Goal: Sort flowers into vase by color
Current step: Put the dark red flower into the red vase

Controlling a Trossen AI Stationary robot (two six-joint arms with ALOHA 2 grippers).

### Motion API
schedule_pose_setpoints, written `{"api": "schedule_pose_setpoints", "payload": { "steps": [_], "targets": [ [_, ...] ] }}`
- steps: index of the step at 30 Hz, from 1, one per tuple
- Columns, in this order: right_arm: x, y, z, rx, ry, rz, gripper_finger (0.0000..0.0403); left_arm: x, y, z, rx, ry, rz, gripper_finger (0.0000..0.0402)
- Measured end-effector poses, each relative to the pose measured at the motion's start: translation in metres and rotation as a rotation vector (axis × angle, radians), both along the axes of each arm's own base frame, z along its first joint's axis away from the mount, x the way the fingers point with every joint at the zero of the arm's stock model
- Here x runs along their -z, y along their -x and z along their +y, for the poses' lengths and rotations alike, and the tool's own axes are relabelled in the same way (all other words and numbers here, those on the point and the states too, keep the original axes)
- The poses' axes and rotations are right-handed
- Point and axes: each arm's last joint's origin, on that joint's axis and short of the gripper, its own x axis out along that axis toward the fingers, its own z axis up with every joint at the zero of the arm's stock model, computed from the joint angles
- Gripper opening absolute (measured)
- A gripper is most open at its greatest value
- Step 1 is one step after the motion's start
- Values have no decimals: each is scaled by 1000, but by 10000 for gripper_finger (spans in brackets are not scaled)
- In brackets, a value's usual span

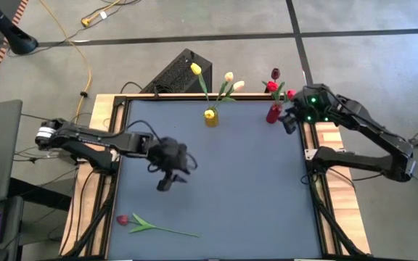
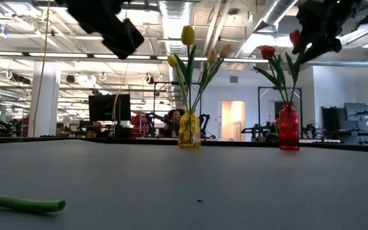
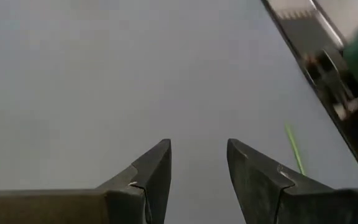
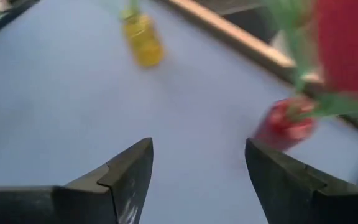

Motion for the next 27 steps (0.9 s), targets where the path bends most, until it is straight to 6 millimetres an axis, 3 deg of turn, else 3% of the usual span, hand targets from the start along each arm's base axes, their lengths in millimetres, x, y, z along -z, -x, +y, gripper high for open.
{"api": "schedule_pose_setpoints", "payload": {
  "steps": [9,16,22,27],
  "targets": [
    [6,-4,29,-194,-272,4,282,20,16,-50,157,-20,84,149],
    [6,-12,50,-418,-230,39,282,29,40,-110,177,-19,132,177],
    [6,-14,63,-562,-199,60,282,64,49,-158,133,-37,318,197],
    [6,-15,77,-646,-217,66,282,92,39,-176,92,-107,449,199]
  ]
}}
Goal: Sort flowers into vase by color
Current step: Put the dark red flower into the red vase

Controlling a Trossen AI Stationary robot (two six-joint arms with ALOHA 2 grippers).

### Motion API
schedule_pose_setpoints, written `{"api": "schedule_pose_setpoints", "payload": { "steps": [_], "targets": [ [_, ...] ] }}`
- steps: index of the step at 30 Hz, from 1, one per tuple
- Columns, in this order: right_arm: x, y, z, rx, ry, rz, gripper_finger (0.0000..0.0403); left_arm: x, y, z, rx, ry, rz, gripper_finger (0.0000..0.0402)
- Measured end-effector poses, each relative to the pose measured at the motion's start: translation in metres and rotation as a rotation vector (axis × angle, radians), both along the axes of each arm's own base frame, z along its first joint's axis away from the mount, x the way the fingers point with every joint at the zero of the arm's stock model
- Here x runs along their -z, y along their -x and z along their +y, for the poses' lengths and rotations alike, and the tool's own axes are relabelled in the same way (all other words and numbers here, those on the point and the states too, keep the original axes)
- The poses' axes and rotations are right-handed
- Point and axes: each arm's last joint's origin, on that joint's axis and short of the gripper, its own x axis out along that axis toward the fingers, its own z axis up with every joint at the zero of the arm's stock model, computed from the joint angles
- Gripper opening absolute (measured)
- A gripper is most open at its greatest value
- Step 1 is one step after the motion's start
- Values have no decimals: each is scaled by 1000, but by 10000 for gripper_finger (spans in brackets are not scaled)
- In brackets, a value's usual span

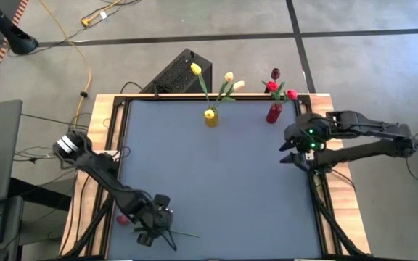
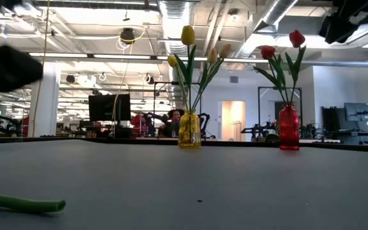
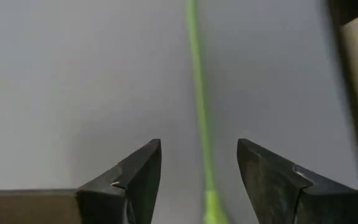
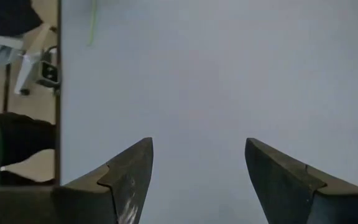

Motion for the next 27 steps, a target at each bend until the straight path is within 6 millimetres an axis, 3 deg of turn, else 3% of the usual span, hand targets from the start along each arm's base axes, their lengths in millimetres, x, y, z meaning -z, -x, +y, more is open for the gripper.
{"api": "schedule_pose_setpoints", "payload": {
  "steps": [7,14,21,25,27],
  "targets": [
    [0,0,17,53,-68,33,282,32,-2,-8,47,-93,98,199],
    [-3,-1,32,110,-107,-1,282,34,11,-19,96,-154,79,192],
    [-9,-5,44,141,-117,-96,282,36,32,-33,88,-244,24,110],
    [-13,-7,48,146,-128,-154,282,33,29,-33,98,-239,24,30],
    [-15,-8,48,153,-138,-177,282,26,22,-31,107,-236,13,10]
  ]
}}
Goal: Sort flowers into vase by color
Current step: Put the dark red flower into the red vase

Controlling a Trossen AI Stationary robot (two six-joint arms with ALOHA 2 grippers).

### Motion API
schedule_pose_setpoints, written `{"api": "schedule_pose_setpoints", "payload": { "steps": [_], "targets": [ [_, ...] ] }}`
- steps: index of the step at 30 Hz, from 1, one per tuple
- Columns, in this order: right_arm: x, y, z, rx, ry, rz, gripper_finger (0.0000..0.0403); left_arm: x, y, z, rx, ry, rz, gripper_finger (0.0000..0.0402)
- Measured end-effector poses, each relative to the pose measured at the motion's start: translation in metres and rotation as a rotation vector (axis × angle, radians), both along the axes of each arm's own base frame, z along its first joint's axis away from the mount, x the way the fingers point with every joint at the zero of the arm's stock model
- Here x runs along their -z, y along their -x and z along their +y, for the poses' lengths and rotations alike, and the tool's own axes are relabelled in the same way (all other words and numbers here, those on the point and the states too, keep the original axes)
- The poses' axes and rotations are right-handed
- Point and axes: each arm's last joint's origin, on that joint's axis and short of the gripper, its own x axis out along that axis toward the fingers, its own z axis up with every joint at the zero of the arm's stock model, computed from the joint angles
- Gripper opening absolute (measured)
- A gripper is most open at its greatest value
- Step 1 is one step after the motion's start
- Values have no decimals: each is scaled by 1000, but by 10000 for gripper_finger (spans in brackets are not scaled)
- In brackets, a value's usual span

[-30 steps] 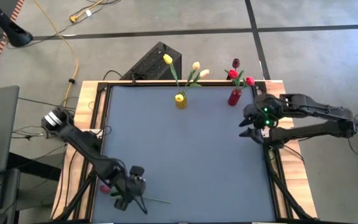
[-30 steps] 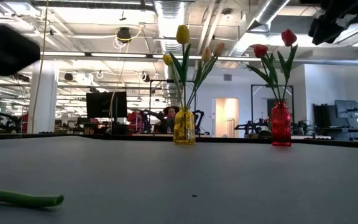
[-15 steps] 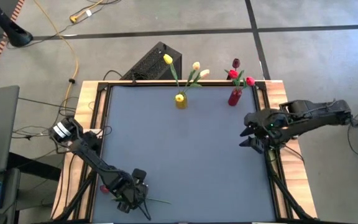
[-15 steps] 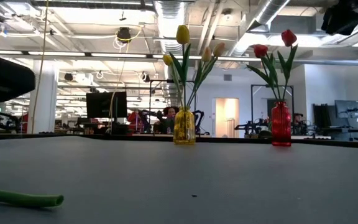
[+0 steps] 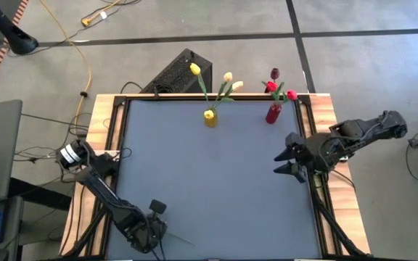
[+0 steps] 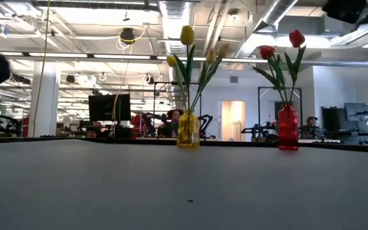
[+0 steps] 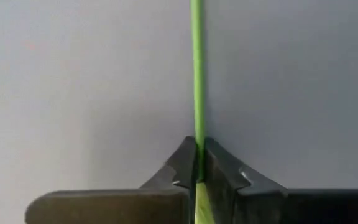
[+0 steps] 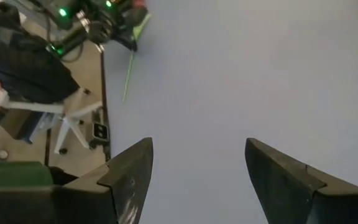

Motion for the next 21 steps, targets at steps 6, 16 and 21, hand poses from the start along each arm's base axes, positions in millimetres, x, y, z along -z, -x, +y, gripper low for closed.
{"api": "schedule_pose_setpoints", "payload": {
  "steps": [6,16,21],
  "targets": [
    [-2,-1,0,-10,7,-26,282,-46,-36,32,-124,-53,-142,2],
    [-8,-9,5,-172,152,-140,282,-131,-97,128,-590,250,-425,0],
    [-5,-25,14,-409,468,-222,282,-150,-119,167,-879,627,-434,0]
  ]
}}
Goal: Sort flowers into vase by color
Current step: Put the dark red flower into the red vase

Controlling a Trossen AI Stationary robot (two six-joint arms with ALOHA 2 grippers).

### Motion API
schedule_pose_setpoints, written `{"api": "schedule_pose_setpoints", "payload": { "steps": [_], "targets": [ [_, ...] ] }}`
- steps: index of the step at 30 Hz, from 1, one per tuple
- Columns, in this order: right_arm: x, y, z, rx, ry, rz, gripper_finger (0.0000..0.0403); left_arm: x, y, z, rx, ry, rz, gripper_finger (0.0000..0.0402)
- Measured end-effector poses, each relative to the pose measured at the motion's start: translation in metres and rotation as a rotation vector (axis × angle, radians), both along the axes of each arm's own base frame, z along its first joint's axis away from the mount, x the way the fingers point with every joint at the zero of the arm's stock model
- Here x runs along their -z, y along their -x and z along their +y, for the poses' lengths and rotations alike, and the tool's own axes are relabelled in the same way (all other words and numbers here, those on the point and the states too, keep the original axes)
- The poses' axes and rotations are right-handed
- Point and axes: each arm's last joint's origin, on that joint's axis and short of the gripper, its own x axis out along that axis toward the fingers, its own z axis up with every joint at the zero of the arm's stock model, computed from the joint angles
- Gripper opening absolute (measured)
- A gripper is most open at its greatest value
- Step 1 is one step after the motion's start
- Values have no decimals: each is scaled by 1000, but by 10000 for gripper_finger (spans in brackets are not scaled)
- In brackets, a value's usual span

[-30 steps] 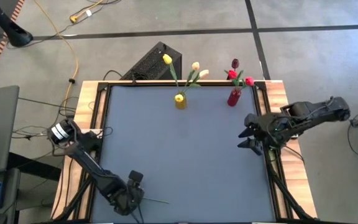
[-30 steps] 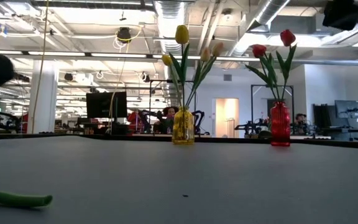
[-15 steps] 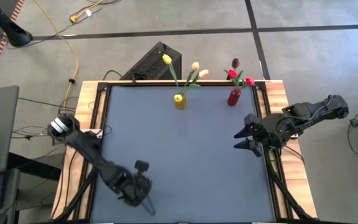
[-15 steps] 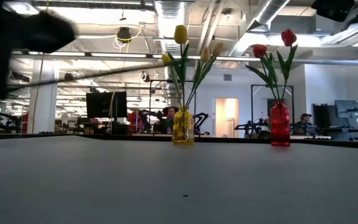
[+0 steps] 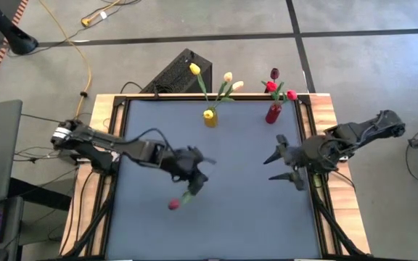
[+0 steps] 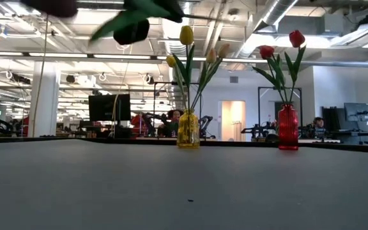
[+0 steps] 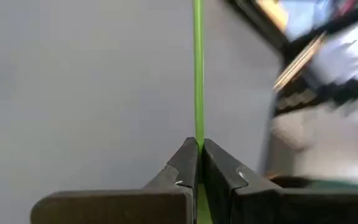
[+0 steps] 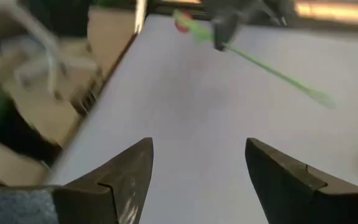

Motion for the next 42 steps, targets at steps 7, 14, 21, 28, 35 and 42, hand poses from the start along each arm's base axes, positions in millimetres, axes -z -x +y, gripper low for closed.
{"api": "schedule_pose_setpoints", "payload": {
  "steps": [7,14,21,28,35,42],
  "targets": [
    [10,-29,11,-210,380,-85,282,-5,-7,25,-134,355,20,0],
    [18,-56,19,-231,578,-146,282,-6,-8,25,-244,523,51,0],
    [31,-91,15,-145,820,-153,282,-7,-13,28,-409,616,-31,0],
    [43,-114,5,-132,909,-130,282,-8,-13,28,-467,640,-56,0],
    [59,-139,-2,-117,959,-129,282,-8,-13,27,-478,639,-62,0],
    [72,-153,-3,-117,977,-118,278,-8,-13,26,-476,639,-61,0]
  ]
}}
